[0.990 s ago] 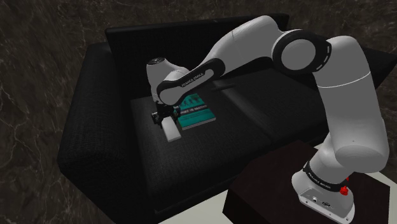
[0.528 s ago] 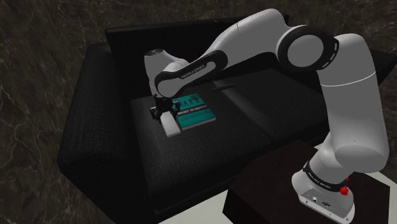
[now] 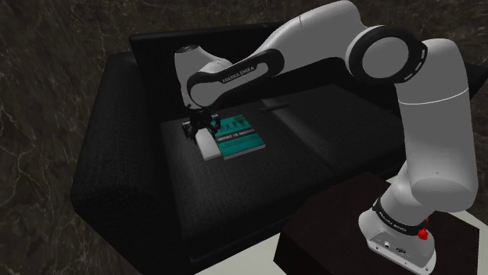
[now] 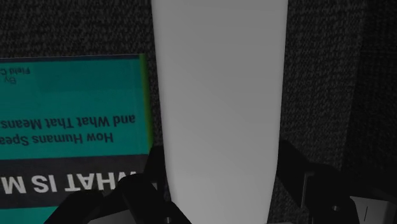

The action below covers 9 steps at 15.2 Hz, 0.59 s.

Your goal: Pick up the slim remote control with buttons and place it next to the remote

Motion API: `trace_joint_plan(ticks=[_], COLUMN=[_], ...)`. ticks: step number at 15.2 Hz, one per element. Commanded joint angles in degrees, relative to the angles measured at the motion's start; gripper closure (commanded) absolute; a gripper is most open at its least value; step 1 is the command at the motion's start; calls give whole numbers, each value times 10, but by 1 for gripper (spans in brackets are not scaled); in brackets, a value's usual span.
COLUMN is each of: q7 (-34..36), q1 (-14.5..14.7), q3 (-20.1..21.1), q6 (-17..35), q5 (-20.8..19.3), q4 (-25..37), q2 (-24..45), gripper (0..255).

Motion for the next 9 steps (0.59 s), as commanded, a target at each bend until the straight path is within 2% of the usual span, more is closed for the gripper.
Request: trace_joint_plan(ticks=[1, 2, 9], q7=[-2, -3, -83], q1=[0, 0, -80], q3=[1, 1, -8], q6=[-14, -15, 25], q5=[2, 3, 27], q4=[10, 11, -94], q2=[-4, -5, -76], gripper=[255, 255, 255])
